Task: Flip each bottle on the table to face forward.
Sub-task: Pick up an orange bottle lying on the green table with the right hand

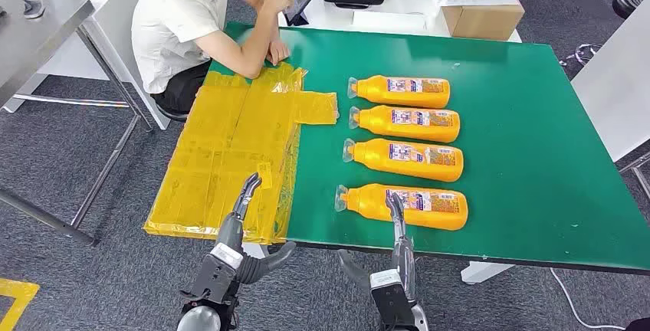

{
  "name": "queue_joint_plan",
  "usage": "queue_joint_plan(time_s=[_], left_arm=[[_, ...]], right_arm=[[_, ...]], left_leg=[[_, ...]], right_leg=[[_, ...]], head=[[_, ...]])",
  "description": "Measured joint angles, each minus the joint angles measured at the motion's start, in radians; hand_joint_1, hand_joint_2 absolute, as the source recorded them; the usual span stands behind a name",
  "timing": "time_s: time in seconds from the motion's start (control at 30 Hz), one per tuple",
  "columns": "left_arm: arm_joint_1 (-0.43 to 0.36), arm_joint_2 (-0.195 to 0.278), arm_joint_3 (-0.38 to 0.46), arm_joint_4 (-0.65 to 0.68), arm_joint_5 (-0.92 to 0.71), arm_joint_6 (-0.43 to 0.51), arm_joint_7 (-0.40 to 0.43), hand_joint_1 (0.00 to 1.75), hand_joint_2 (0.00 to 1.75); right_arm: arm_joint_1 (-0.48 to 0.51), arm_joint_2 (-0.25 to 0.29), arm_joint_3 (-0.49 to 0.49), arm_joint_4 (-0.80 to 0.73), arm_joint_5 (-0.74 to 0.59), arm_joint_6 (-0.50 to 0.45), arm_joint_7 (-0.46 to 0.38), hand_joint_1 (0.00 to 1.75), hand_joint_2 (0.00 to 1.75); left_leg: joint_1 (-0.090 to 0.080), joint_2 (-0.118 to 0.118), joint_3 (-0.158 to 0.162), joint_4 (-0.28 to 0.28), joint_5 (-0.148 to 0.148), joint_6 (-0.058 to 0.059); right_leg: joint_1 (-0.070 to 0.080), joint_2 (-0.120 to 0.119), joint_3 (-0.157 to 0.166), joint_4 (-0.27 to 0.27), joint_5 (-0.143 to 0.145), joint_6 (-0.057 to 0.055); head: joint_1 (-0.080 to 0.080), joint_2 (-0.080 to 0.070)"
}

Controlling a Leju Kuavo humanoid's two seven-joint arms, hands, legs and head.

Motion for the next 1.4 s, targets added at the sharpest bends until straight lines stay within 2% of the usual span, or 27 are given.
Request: queue_joint_plan(time_s=[0.67,0.83,0.93,1.1,1.4], left_arm=[[0.002,0.000,0.000,0.014,-0.003,0.000,-0.003,0.00,1.75],[0.002,0.000,-0.001,0.015,-0.002,-0.001,-0.003,0.00,1.75],[-0.001,0.000,-0.003,0.021,0.001,-0.012,-0.004,0.00,1.75],[-0.002,-0.001,-0.025,0.038,0.022,-0.035,-0.017,0.00,1.75],[-0.028,-0.015,-0.054,0.075,0.044,-0.057,-0.036,0.00,1.75]], right_arm=[[0.000,0.000,0.000,0.000,-0.008,-0.013,0.000,0.00,1.75],[0.001,-0.002,-0.004,0.001,0.020,-0.043,0.000,0.00,1.75],[0.000,-0.009,-0.029,0.002,0.114,-0.068,0.026,0.00,1.75],[-0.010,-0.049,-0.106,0.005,0.370,-0.073,0.139,0.00,1.75],[-0.047,-0.124,-0.186,0.035,0.671,-0.066,0.288,0.00,1.75]], left_leg=[[0.000,0.000,0.000,0.000,0.000,0.000],[0.000,0.000,0.000,0.000,0.000,0.000],[0.000,0.000,0.000,0.000,0.000,0.000],[-0.001,0.000,0.000,0.000,0.000,0.000],[-0.001,0.000,0.000,0.000,0.000,0.000]], right_leg=[[0.000,0.000,0.000,0.000,0.000,0.000],[0.000,0.000,0.000,0.000,0.000,0.000],[0.000,0.000,0.000,0.000,0.000,0.000],[0.000,0.000,0.000,0.000,0.000,0.000],[0.000,0.000,0.000,0.000,0.000,0.000]], head=[[0.000,0.000],[0.000,0.000],[0.000,0.000],[0.000,0.000],[0.000,0.000]])
